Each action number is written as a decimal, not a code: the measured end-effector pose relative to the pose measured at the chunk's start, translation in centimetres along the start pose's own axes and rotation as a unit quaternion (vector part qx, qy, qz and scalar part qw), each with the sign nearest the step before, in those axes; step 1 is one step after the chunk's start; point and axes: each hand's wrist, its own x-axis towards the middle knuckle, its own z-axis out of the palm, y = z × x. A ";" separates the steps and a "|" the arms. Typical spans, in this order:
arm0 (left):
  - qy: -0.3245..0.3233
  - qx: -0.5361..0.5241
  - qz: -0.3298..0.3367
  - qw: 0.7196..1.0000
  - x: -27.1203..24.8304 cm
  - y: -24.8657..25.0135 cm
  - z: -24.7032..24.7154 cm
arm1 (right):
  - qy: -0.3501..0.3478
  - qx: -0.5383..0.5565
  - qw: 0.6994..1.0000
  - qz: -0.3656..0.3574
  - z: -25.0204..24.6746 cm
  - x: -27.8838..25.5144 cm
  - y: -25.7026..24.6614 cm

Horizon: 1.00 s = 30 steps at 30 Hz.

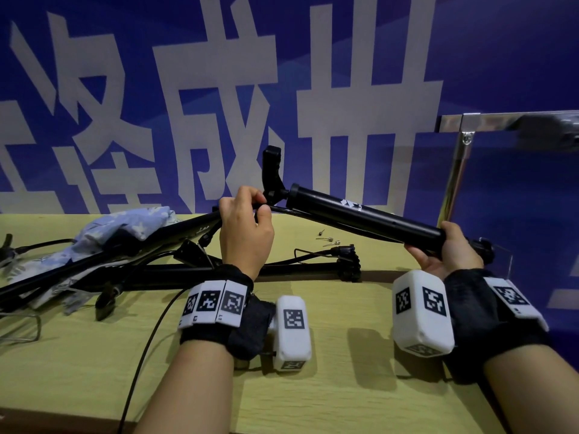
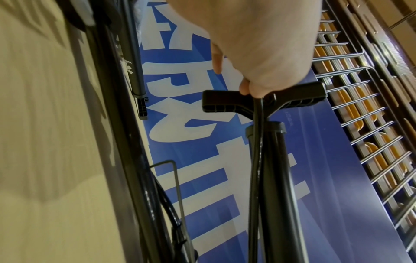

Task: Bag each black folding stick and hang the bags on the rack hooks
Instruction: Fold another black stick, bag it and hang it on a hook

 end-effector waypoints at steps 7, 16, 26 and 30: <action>0.006 0.001 0.013 1.000 0.0 -0.2 0.0 | 0.005 -0.009 1.000 -0.001 0.1 0.0 -0.3; 0.014 -0.024 0.049 0.998 -0.2 0.1 0.1 | 0.024 -0.034 0.999 0.014 -0.3 0.9 -0.4; -0.003 -0.043 -0.053 0.998 0.2 -0.7 0.0 | 0.034 -0.101 0.994 0.025 -1.1 2.8 -0.2; -0.140 -0.097 -0.089 0.981 0.1 -1.0 -0.1 | 0.034 -0.120 0.991 0.041 -1.5 3.4 -0.5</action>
